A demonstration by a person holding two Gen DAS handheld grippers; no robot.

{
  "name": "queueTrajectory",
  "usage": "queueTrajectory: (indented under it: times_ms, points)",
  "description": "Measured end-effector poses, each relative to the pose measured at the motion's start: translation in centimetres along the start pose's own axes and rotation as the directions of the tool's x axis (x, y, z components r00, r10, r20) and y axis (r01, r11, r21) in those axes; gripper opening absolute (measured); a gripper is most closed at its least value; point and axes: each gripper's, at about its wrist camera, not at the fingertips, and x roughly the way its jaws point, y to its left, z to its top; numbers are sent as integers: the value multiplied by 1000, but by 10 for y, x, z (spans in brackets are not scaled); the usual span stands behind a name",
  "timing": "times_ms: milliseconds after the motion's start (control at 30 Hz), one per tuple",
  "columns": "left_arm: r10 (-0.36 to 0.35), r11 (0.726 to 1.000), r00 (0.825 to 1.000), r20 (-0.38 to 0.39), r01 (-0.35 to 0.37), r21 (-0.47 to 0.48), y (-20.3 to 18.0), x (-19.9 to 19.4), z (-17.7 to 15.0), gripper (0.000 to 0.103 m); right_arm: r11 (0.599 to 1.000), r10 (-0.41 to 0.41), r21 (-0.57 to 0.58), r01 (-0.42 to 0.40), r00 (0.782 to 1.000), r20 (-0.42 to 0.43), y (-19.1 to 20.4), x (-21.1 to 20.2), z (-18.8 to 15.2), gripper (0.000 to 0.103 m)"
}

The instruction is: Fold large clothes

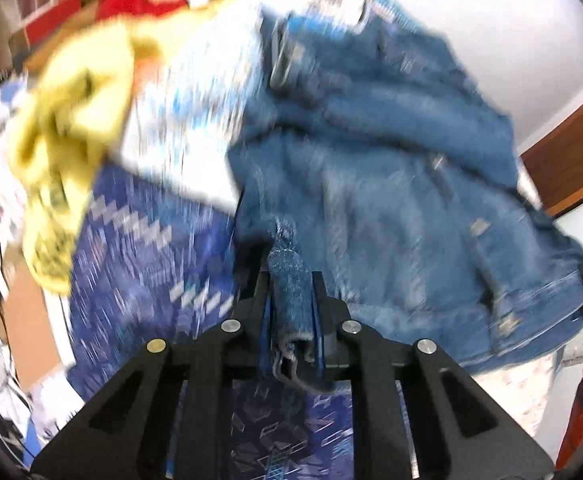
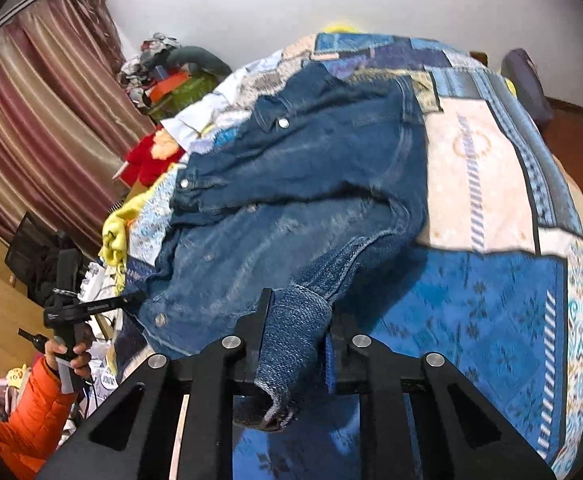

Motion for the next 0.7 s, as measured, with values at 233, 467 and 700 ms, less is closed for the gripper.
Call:
queueTrajectory:
  times_ms: [233, 467, 700]
  points:
    - [-11, 996, 979, 204, -7, 88, -38, -53, 61, 15, 1000, 1, -15, 0, 993, 115, 7, -3, 54, 15]
    - [7, 996, 951, 309, -34, 84, -53, -65, 137, 15, 999, -42, -8, 46, 968, 248, -1, 1, 135, 13]
    - [60, 998, 949, 311, -63, -3, -44, -23, 214, 15, 993, -114, 49, 104, 956, 270, -27, 56, 219, 13]
